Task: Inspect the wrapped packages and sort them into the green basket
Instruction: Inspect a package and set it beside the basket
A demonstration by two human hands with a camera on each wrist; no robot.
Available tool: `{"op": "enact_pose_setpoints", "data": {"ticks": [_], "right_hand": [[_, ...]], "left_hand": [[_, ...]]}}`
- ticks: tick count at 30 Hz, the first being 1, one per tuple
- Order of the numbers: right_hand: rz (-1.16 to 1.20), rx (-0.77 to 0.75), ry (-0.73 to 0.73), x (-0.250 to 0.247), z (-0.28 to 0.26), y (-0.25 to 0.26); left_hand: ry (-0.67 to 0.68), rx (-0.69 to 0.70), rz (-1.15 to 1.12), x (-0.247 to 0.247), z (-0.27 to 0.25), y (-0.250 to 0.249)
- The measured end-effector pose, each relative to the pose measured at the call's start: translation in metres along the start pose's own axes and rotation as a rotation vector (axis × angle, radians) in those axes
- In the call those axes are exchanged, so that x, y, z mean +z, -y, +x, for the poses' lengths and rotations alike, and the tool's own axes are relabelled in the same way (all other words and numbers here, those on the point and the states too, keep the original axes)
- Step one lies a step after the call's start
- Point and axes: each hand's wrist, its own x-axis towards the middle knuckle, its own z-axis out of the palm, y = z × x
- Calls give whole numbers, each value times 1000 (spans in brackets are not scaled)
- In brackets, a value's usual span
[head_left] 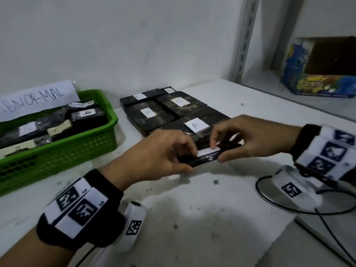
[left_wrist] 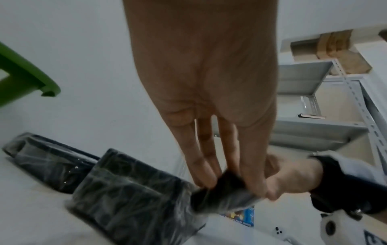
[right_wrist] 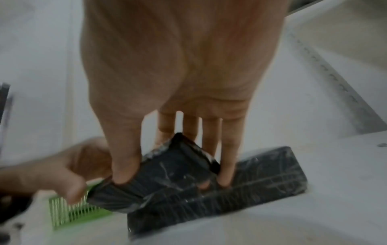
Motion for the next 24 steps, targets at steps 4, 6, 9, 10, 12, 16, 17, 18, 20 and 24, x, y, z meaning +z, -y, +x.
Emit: {"op": "enact_pose_setpoints", "data": {"ticks": [4, 6, 9, 10, 12, 16, 17, 18, 20, 24], "right_hand": [[-271, -186, -5, 25, 19, -20], [-346, -219, -7, 29, 23, -25], [-408, -205, -13, 30, 26, -27], [-439, -216, -11, 31, 27, -28], [-515, -254, -9, 32, 30, -28], [-447, -201, 40, 22, 34, -16], [-400, -190, 20, 16, 38, -9], [-362, -191, -25, 10, 41, 1], [-322, -246, -112, 1, 55, 28], [-278, -270, -35, 3, 95, 95]], "left_hand": [[86, -65, 130, 1, -3, 0], [132, -108, 159, 1, -1, -1], [228, -157, 171, 5, 0, 0], [243, -165, 172, 6, 1, 0], [263, -180, 165, 5, 2, 2], [294, -220, 114, -4, 2, 1], [275, -250, 81, -9, -2, -1], [247, -281, 49, -15, -6, -3], [158, -352, 11, -32, -22, -3], [-8, -544, -13, -74, -78, -1]]}}
